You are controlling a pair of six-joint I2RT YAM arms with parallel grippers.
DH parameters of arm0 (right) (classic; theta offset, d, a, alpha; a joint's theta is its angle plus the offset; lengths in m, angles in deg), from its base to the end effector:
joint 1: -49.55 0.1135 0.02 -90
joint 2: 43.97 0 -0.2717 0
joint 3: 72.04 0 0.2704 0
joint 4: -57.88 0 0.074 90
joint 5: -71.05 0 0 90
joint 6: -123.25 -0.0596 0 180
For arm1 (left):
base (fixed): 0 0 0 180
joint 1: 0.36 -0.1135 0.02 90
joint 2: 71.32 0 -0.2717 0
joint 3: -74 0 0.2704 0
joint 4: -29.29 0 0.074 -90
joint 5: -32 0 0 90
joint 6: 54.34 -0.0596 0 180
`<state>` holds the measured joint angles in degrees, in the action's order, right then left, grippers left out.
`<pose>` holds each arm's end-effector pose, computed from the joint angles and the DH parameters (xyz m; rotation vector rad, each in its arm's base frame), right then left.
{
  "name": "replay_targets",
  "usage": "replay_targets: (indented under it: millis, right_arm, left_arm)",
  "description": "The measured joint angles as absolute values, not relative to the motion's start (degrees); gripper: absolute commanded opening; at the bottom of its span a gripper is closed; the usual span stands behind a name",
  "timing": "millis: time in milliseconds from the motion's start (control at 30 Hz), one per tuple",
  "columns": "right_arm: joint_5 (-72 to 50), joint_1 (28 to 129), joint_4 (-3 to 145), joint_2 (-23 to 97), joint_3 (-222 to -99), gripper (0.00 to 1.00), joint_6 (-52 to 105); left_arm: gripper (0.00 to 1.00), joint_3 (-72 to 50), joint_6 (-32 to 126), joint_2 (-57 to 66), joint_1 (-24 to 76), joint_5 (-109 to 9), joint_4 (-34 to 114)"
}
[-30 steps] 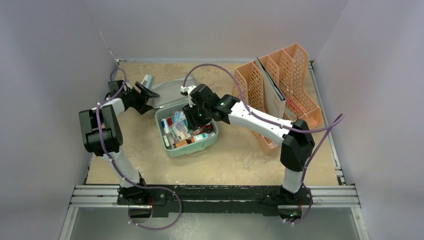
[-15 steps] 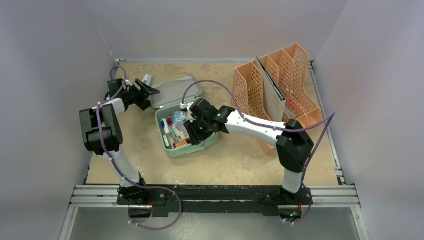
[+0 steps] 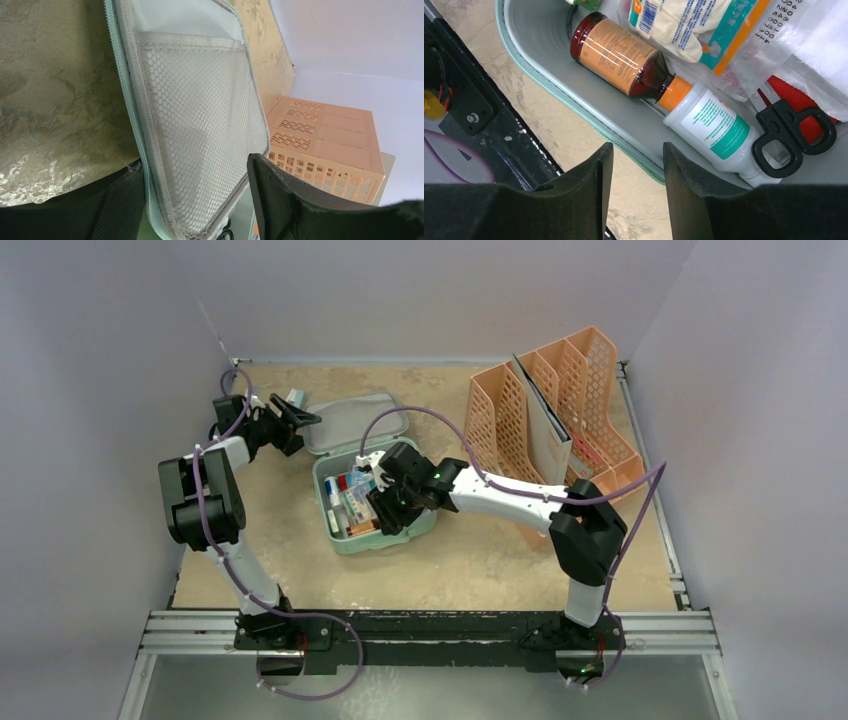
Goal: Organize the medicine kit
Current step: Close the medicine box at the center of the board.
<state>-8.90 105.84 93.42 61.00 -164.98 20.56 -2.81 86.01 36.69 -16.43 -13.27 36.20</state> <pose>0.2379 0.3753 0.2217 -1.0186 2.3145 0.7387 0.4218 0.0778 0.1600 -0.8453 2.1038 -1.1929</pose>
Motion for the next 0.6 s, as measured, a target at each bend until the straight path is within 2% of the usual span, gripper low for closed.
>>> replay_targets:
  millis: [367,600]
  right_arm:
    - [-8.9,105.86,92.98,61.0,-164.54,0.44,22.22]
    - [-8.9,105.86,92.96,61.0,-164.43,0.44,22.92]
  left_arm:
    - [0.71,-1.71,87.63,37.1,-16.43,-14.64,34.95]
    - [0.71,-0.97,90.89,42.46,-16.43,-14.49,32.2]
